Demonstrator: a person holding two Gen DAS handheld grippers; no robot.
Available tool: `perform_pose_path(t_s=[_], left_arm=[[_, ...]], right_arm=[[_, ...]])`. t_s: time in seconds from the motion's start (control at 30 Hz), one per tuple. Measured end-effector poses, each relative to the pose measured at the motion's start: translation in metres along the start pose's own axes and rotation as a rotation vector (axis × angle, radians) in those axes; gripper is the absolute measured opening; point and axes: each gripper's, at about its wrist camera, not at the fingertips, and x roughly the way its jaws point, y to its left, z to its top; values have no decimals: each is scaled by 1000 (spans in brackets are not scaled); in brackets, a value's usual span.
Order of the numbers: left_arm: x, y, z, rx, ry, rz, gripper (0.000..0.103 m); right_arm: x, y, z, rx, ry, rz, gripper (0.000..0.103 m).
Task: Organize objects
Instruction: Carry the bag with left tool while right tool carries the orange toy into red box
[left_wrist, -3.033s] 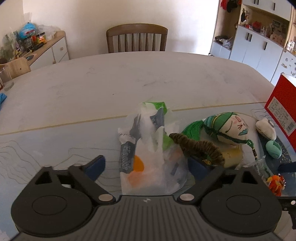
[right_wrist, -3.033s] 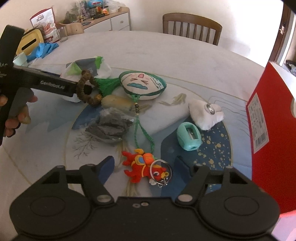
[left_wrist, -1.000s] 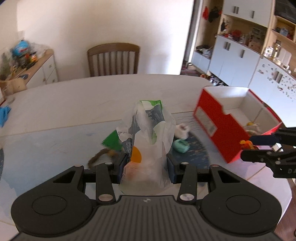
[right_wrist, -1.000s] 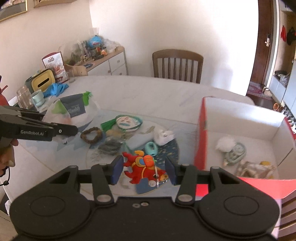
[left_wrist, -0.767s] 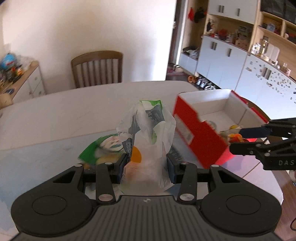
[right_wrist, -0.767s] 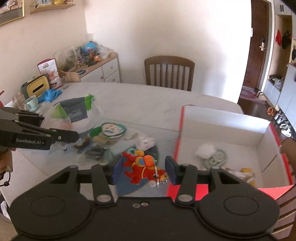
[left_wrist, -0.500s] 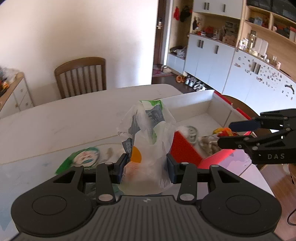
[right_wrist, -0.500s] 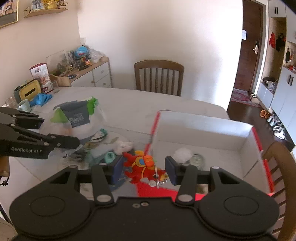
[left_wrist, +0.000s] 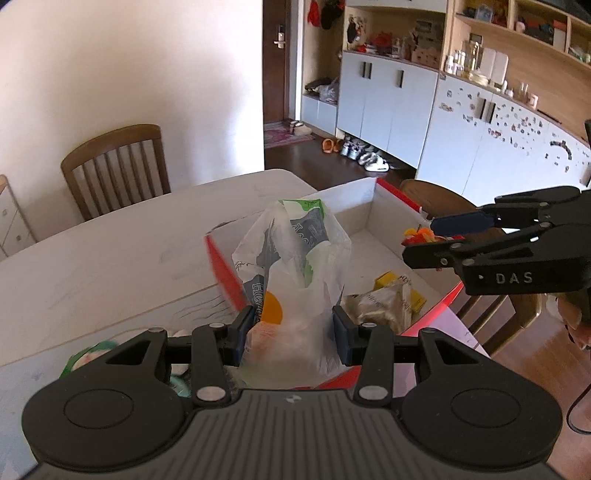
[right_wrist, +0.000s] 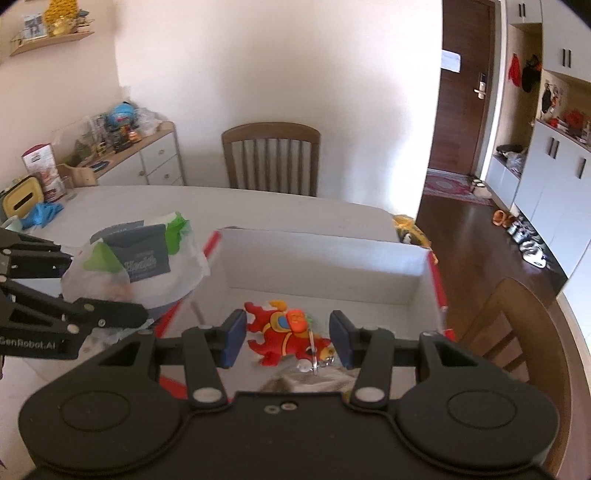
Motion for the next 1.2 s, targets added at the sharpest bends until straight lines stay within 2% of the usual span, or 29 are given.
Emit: perform_pose_path(t_s=[0.33,0.7,0.97,1.2], left_arm=[[56,-21,18,-5,94,28,43],[114,-34,33,29,218,67,43],[136,-34,28,20,303,66,43],[147,-43,23,25,370,52,43]], right_arm=[[36,-39,4,22,64,-11,48],[79,-47,8,24,156,5,48],[106,-50,-6,41,267,17,48],[112,-47,-16,38,315,16,48]])
